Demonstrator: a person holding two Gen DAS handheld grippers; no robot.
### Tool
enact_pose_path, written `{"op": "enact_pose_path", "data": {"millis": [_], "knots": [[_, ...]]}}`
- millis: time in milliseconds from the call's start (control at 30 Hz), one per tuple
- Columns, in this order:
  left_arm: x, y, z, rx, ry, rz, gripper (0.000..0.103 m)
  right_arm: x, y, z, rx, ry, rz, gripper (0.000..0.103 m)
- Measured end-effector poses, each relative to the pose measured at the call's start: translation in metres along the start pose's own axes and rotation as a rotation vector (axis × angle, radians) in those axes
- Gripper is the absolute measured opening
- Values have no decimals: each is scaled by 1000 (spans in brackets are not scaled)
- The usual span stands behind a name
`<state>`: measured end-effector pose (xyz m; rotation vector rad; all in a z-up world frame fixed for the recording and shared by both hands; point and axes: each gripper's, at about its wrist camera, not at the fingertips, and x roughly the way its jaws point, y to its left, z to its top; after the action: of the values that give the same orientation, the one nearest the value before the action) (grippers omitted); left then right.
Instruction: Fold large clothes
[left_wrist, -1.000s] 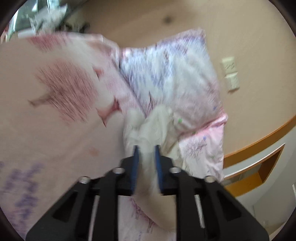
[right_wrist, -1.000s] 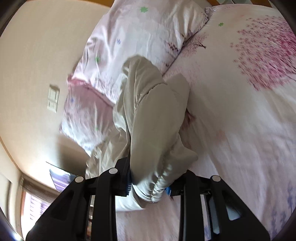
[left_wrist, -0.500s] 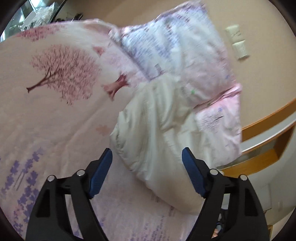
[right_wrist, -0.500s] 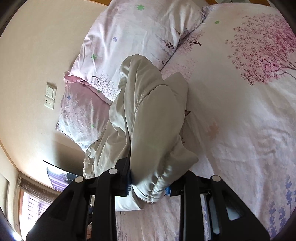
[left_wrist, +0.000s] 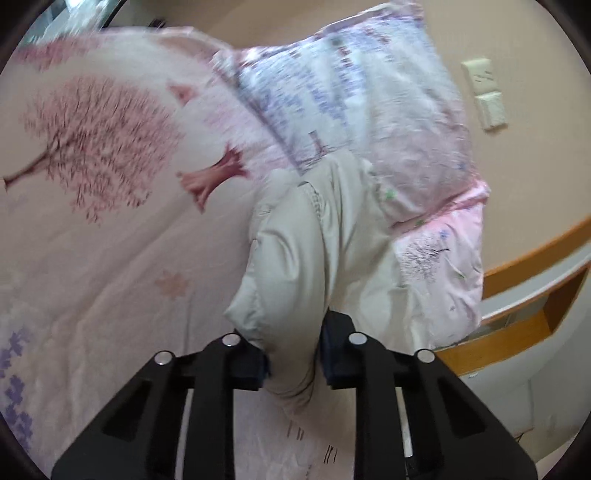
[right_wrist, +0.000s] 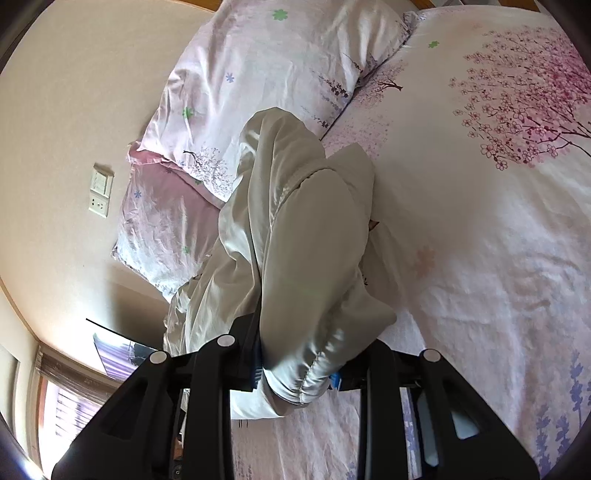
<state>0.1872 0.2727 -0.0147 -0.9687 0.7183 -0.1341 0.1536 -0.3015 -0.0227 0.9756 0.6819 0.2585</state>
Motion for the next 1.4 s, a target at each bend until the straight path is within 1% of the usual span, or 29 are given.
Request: {"op": "enact_pose_path", "data": {"millis": [100, 200, 300, 400, 500, 533, 567, 600, 633, 667, 733, 767, 800, 833, 867, 900, 933, 967, 1000, 1067, 1133, 1167, 1267, 1333, 1400], "knots": [[-14, -7, -4, 18, -11, -11, 20, -3, 1, -3, -5, 4, 5, 27], [-33, -2, -13, 13, -15, -14, 21, -8, 3, -11, -16, 20, 12, 27], [-56, 10, -23, -12, -24, -13, 21, -14, 6, -25, -44, 54, 17, 27], [-86, 23, -36, -29, -49, -9, 21, -18, 10, -39, -75, 80, 13, 27], [-106, 33, -47, -41, -68, 1, 22, -22, 10, -54, -96, 105, -3, 27], [-111, 37, -53, -43, -71, 9, 23, -22, 8, -58, -107, 109, -23, 28], [-112, 41, -57, -41, -68, 21, 25, -22, 7, -60, -116, 107, -45, 33], [-112, 44, -59, -40, -69, 30, 29, -21, 4, -60, -119, 104, -71, 35], [-111, 47, -61, -40, -68, 34, 30, -22, 1, -61, -112, 103, -92, 44], [-110, 49, -61, -40, -68, 33, 34, -25, -1, -60, -105, 94, -114, 52], [-110, 50, -60, -32, -70, 31, 42, -37, 1, -57, -118, 36, -172, 59], [-111, 49, -60, -24, -72, 33, 51, -45, 4, -55, -129, -4, -205, 61], [-111, 49, -59, -18, -76, 35, 61, -52, 7, -52, -141, -53, -242, 61], [-111, 50, -58, -14, -79, 32, 64, -62, 14, -49, -162, -119, -278, 62], [-112, 50, -58, -14, -84, 31, 65, -66, 23, -47, -188, -158, -291, 61], [-111, 51, -57, -12, -84, 30, 67, -68, 34, -47, -225, -177, -289, 59], [-111, 51, -58, -9, -83, 28, 67, -64, 53, -48, -291, -171, -267, 52], [-110, 51, -58, -9, -85, 28, 68, -55, 73, -52, -361, -143, -244, 44], [-110, 51, -58, -6, -84, 29, 68, -47, 88, -56, -408, -118, -223, 41], [-108, 50, -59, 2, -84, 34, 69, -19, 127, -70, -529, -28, -161, 28], [-105, 48, -59, 8, -84, 32, 70, 14, 166, -90, -645, 76, -107, 22], [-104, 46, -60, 11, -84, 28, 71, 26, 178, -98, -681, 110, -93, 19], [-101, 41, -61, 33, -86, 32, 73, 61, 205, -119, -767, 205, -94, 18], [-99, 37, -61, 49, -93, 41, 73, 83, 216, -131, -809, 255, -120, 18], [-97, 37, -61, 53, -96, 41, 73, 101, 221, -138, -828, 285, -152, 18]]}}
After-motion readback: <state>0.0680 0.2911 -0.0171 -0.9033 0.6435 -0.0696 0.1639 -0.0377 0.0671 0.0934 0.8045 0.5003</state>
